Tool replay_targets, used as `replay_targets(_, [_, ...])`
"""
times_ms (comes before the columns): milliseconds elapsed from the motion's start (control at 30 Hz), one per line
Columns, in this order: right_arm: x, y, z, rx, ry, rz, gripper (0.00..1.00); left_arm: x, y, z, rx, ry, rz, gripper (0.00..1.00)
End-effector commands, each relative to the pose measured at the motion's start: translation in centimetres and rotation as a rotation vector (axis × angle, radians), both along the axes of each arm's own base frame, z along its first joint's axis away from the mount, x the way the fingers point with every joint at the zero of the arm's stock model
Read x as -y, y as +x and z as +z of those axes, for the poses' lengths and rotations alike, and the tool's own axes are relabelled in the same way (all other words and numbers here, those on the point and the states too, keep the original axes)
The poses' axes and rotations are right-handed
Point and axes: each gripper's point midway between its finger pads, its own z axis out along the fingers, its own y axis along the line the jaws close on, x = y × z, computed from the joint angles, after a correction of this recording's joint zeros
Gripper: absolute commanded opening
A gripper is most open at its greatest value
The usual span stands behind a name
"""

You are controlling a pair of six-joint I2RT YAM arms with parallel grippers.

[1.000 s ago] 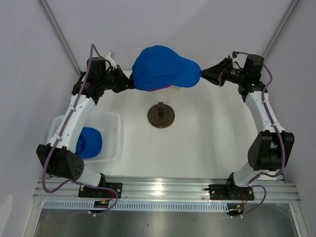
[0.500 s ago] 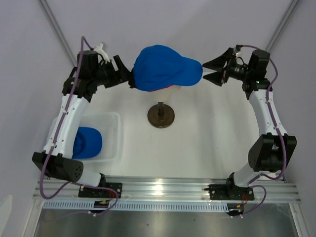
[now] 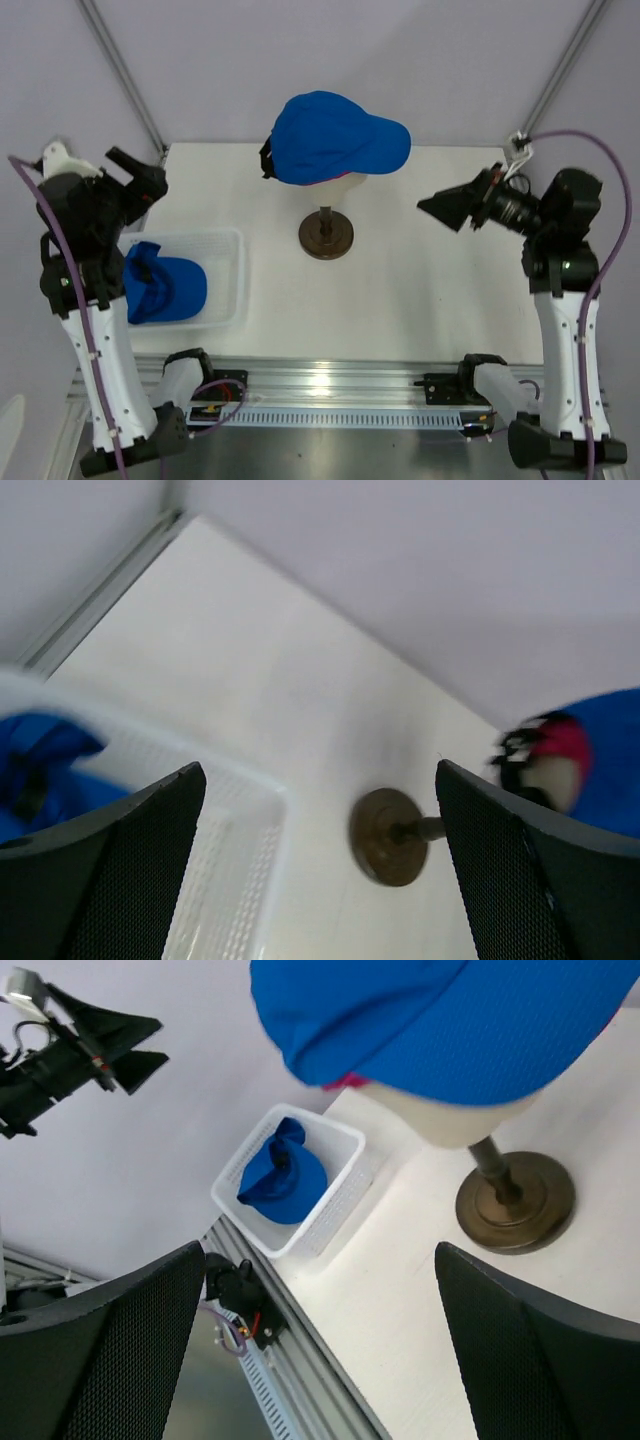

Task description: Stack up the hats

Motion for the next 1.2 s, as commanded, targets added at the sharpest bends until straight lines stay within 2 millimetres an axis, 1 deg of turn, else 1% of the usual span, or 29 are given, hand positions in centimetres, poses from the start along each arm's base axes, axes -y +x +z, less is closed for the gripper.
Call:
replay_targets(0, [-1.1,-2.0,-6.5,-0.029,-0.049,0.018,0.99,-5.2,-3.2,-10.1,-0.267,-0.049,0.309,1.0])
replay_targets(33, [-1.5,-2.5,-7.2,-0.025,-0.051,0.017,1.0,-6.0,-4.0,-12.6,-0.323,-0.062,0.361,0.99])
replay_targets(67, [-2.0,-3.1,-7.7,-0.015,-0.052,0.03,0.99,-7.5,-5.2,-13.3,-0.321,-0.063,0.448,0.99])
replay_targets(100, [-2.8,-4.1,-8.8,-0.008,-0.067,0.05,0.99,-8.0,-5.7,-15.8,-0.371,-0.07,0.483,0.99])
replay_targets(133, [-3.2,-4.5,-9.2,0.0,-0.076,0.057,1.0,-9.2,-6.2,-18.0,-0.408,-0.08,0.542,1.0])
replay_targets(167, [-3.6,-4.8,-9.7,0.004,-0.088,0.07,1.0,-9.6,-6.5,-19.0,-0.418,-0.111,0.579,1.0])
replay_targets(200, [-4.4,-5.3,-10.0,0.024,-0.107,0.103,0.99,-9.9,-6.7,-21.3,-0.469,-0.138,0.604,0.99])
replay_targets(233, [-4.9,-5.4,-10.3,0.028,-0.118,0.12,0.99,-10.0,-6.9,-23.1,-0.507,-0.161,0.628,0.99])
replay_targets(267, [-5.4,-5.5,-10.4,0.037,-0.127,0.135,0.99,-10.5,-7.0,-24.3,-0.523,-0.191,0.684,0.99])
replay_targets(333, [-6.7,-5.5,-11.1,0.053,-0.159,0.165,1.0,-10.9,-6.7,-26.1,-0.555,-0.225,0.726,1.0])
replay_targets(367, [-7.3,-5.4,-11.1,0.07,-0.166,0.173,0.99,-11.2,-6.4,-26.6,-0.554,-0.246,0.751,0.99])
replay_targets(400, [-7.6,-5.1,-11.4,0.072,-0.179,0.166,1.0,-11.5,-5.8,-26.6,-0.537,-0.251,0.761,0.99])
replay_targets(433, [-8.5,-5.6,-11.4,0.078,-0.183,0.197,0.99,-11.9,-5.5,-26.9,-0.548,-0.253,0.774,0.99])
replay_targets(467, [-9.2,-5.1,-11.4,0.077,-0.183,0.209,0.99,-12.3,-5.1,-26.6,-0.537,-0.252,0.787,1.0])
replay_targets(500, [-9.7,-5.0,-11.2,0.079,-0.183,0.216,1.0,-12.9,-5.0,-26.6,-0.534,-0.235,0.815,0.99])
replay_targets(533, [-10.2,-4.8,-11.1,0.077,-0.182,0.223,1.0,-13.5,-4.9,-27.1,-0.559,-0.221,0.834,1.0])
replay_targets(600, [-11.4,-4.2,-10.7,0.071,-0.18,0.233,0.99,-14.7,-4.7,-27.0,-0.574,-0.164,0.861,1.0])
replay_targets(667, [-12.5,-3.6,-10.2,0.065,-0.176,0.243,0.99,-15.1,-4.0,-28.0,-0.626,-0.111,0.815,0.99])
replay_targets(733, [-13.1,-3.0,-9.9,0.062,-0.178,0.23,1.0,-14.8,-1.8,-28.4,-0.598,-0.11,0.715,0.99])
replay_targets(767, [-13.4,-2.9,-9.8,0.062,-0.178,0.23,0.99,-14.3,-1.0,-29.4,-0.622,-0.092,0.645,0.99])
replay_targets(833, [-13.7,-2.2,-9.4,0.059,-0.184,0.214,0.99,-13.1,0.8,-30.1,-0.606,-0.107,0.553,0.98])
replay_targets(867, [-13.7,-2.1,-9.3,0.061,-0.186,0.211,1.0,-12.7,1.1,-30.8,-0.624,-0.103,0.53,0.97])
replay_targets(900, [-13.8,-1.7,-8.9,0.069,-0.193,0.203,0.99,-12.4,1.4,-31.1,-0.625,-0.108,0.516,0.96])
replay_targets(933, [-13.8,-1.6,-9.0,0.062,-0.205,0.201,0.99,-11.9,1.9,-31.3,-0.628,-0.11,0.498,0.94])
replay_targets(967, [-13.8,-1.4,-8.9,0.062,-0.213,0.198,0.99,-11.9,2.3,-31.2,-0.621,-0.108,0.499,0.93])
replay_targets(1000, [-13.8,-1.2,-8.7,0.072,-0.221,0.195,1.0,-11.8,2.5,-32.0,-0.645,-0.109,0.496,0.93])
replay_targets(1067, [-13.8,-0.7,-8.4,0.072,-0.234,0.184,0.99,-11.8,3.0,-32.4,-0.675,-0.106,0.496,0.91])
replay_targets(1100, [-13.8,-0.6,-8.2,0.078,-0.235,0.179,1.0,-11.8,2.9,-33.8,-0.728,-0.109,0.5,0.9])
replay_targets(1167, [-13.8,-0.5,-7.9,0.082,-0.233,0.169,1.0,-12.0,2.9,-34.6,-0.771,-0.09,0.524,0.9])
